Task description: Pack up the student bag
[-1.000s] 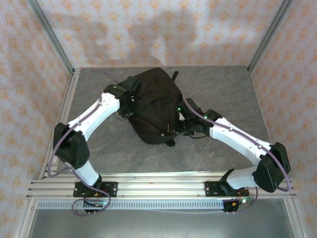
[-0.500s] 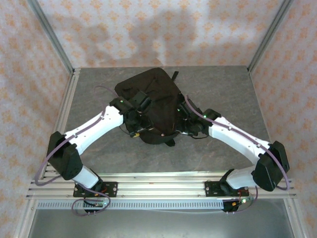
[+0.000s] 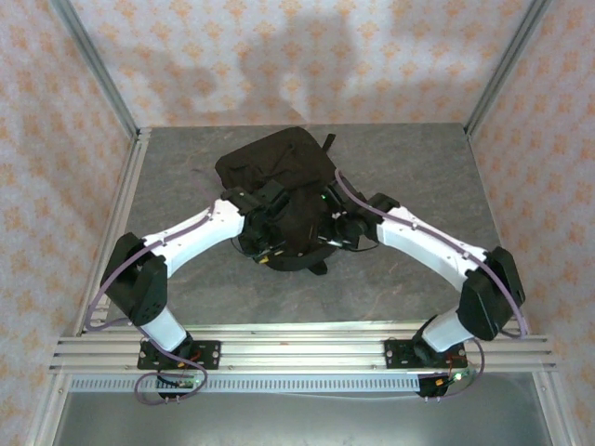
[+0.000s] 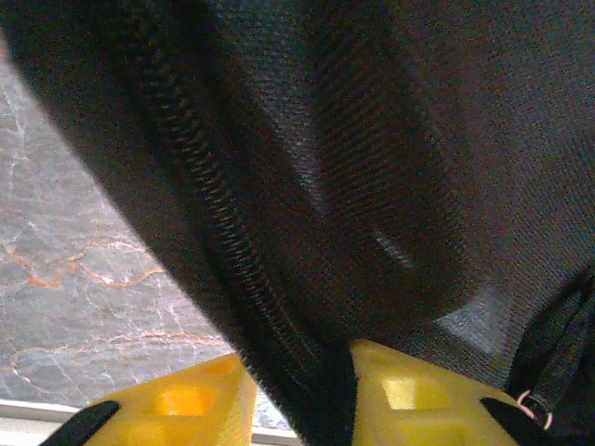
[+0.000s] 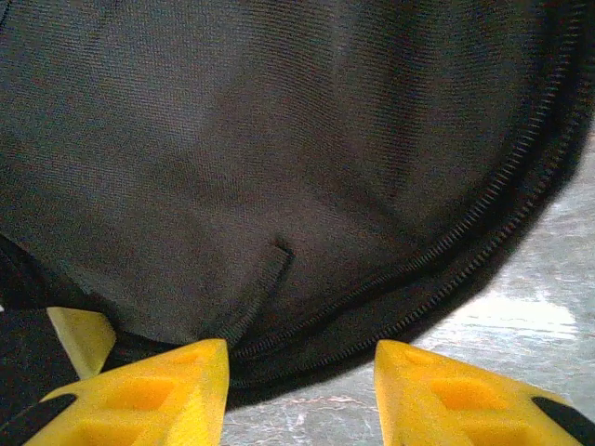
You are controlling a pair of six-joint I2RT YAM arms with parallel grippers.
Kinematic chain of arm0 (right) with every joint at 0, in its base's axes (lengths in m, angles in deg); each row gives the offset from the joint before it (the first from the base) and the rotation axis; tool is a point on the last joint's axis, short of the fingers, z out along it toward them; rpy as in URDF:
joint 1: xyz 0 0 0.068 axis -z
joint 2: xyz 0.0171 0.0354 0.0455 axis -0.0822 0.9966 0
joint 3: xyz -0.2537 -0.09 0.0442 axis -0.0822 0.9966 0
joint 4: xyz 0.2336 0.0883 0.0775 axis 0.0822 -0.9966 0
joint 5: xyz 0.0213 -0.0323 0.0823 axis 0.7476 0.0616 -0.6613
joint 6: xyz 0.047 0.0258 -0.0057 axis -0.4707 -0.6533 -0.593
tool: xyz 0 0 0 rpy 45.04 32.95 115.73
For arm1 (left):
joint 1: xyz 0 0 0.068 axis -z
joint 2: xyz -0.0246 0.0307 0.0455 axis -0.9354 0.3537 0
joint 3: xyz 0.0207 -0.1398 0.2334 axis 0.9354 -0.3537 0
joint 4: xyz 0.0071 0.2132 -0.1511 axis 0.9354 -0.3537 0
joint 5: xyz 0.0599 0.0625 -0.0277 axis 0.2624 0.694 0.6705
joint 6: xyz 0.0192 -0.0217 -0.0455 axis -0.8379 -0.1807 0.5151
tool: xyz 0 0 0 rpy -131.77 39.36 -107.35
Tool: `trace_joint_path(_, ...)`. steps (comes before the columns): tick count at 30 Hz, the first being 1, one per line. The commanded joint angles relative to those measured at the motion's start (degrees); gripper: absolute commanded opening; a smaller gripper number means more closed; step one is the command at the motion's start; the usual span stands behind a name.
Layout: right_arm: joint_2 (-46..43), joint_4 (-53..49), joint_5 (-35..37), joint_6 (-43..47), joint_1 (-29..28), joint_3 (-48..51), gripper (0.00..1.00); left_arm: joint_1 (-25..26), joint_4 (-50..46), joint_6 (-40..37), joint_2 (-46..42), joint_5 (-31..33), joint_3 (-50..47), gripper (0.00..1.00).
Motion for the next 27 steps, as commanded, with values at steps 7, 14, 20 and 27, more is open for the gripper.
trace_joint_path(7,5.99,-1.54,-3.44,-1.14,-0.45,-10.17,0.47,0.40,0.42,-1.35,-2.48,0.82,-1.29,0.15)
trace_joint_path(14,11.03,-2.69,-5.40,-2.47,-0.77,-13.02,0.46,0.40,1.49,-0.89,-5.37,2.53,-1.30,0.00)
trace_joint_path(20,13.57,-5.11,-6.77,-0.84,-2.88,-12.14,0.47,0.40,3.18,0.35,-6.88,4.18,-1.66,0.00)
trace_joint_path(27,10.72,-3.29,-8.41,-1.55,-3.25,-5.10,0.58,0.40,3.62,0.48,-6.35,4.56,-2.74,0.00)
